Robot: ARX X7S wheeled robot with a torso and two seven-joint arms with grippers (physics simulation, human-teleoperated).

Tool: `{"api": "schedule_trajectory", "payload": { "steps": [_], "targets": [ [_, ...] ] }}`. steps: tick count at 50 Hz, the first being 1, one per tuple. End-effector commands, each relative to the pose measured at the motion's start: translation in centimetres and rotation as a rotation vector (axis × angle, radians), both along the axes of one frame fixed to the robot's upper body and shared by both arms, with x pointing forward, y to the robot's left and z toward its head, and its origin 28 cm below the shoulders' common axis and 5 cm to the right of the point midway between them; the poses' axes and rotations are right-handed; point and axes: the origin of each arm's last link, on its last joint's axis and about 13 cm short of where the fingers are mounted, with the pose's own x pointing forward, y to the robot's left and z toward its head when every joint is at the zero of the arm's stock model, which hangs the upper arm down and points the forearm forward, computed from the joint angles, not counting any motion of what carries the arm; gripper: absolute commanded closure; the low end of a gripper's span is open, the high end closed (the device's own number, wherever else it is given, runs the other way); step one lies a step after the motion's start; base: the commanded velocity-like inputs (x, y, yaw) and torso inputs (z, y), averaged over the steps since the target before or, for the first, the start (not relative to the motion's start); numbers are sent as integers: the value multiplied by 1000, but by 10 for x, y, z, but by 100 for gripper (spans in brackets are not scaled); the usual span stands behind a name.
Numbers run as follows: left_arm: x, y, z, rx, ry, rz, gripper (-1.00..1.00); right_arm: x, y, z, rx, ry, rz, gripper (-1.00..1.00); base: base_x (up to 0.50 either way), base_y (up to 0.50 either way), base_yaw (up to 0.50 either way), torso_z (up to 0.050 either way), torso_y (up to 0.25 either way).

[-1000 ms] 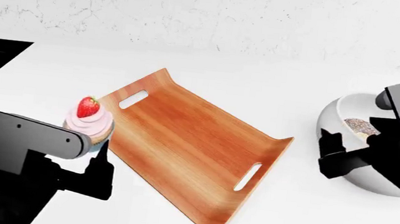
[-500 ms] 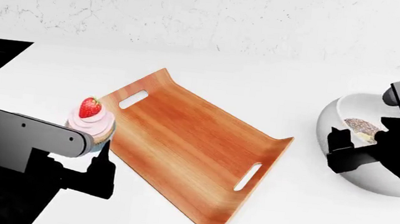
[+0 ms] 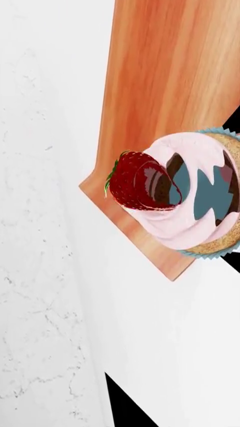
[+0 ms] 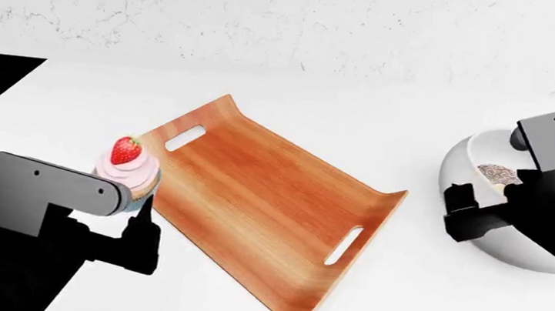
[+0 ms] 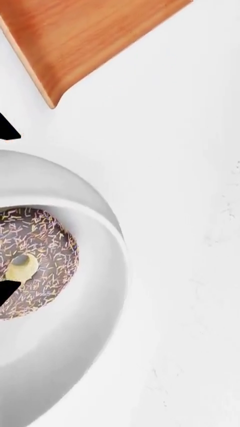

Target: Pick up the bowl with donut and place it on the tray. Pick up the cupcake and place it on the tray.

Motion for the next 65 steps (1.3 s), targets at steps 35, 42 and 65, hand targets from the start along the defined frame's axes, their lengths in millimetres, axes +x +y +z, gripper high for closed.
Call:
{"api": "schedule_trajectory", "payload": {
  "steps": [35,42,65],
  "targets": [
    [2,1,-4,-17,7,9,100,8,2,-20,-52,86,19,100,0,0,0,0,0],
    [1,1,-3,-18,6,9,100,6,1,-19,-55,68,27,100,0,0,0,0,0],
    [-4,1,-3,-31,-21,9,100,-2,1,0,-53,-19,46,100,0,0,0,0,0]
  ]
}}
